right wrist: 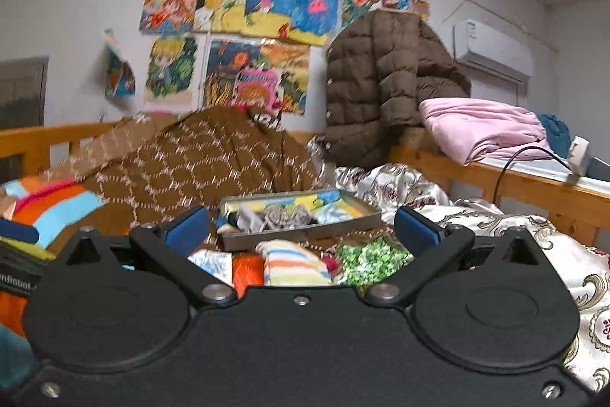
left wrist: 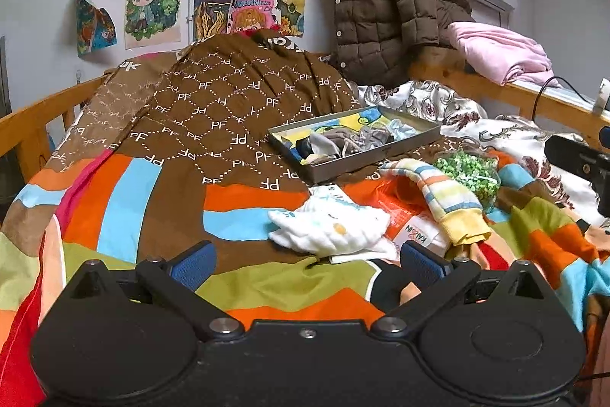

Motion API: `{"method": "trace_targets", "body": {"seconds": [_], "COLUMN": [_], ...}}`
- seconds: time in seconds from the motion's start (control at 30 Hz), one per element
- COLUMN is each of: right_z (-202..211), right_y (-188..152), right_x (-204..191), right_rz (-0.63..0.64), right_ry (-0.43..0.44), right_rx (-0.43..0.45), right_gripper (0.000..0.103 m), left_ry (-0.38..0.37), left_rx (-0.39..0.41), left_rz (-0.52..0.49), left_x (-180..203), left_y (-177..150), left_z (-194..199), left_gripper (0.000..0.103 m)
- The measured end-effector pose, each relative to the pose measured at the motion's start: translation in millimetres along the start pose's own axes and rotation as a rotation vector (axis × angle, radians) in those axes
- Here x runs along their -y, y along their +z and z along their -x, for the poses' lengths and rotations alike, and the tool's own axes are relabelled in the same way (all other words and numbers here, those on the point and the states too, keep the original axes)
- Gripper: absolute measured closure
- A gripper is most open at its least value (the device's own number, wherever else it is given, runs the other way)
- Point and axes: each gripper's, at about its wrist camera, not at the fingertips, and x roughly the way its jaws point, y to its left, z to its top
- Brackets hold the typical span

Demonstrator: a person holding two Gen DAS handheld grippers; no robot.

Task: Organize soft objects
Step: 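Move both tools back from the tray to the pile of soft items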

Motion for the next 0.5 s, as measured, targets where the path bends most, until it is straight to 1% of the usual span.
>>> {"method": "trace_targets", "body": {"seconds": [0.13, 0.27, 0.5], "right_z": [-8, -21, -27], "right_y": [-2, -4, -14], "right_x": [-3, -8, -23], "right_rz": [0.018, 0.031, 0.072], "right_ry": [0.006, 0.022, 0.070], "right_rx": [-0.055, -0.129, -0.217], "right_gripper": [0.000, 0.000, 0.001], "left_ry": [0.011, 0.015, -0.002], "left_rx": [-0.020, -0.040, -0.043], "left_rz": [0.009, 0.020, -0.002], "left_x": [-3, -7, -7], "left_y": [-1, -3, -5], "left_z": [-6, -13, -29], "left_gripper": [0.001, 0.001, 0.001]}}
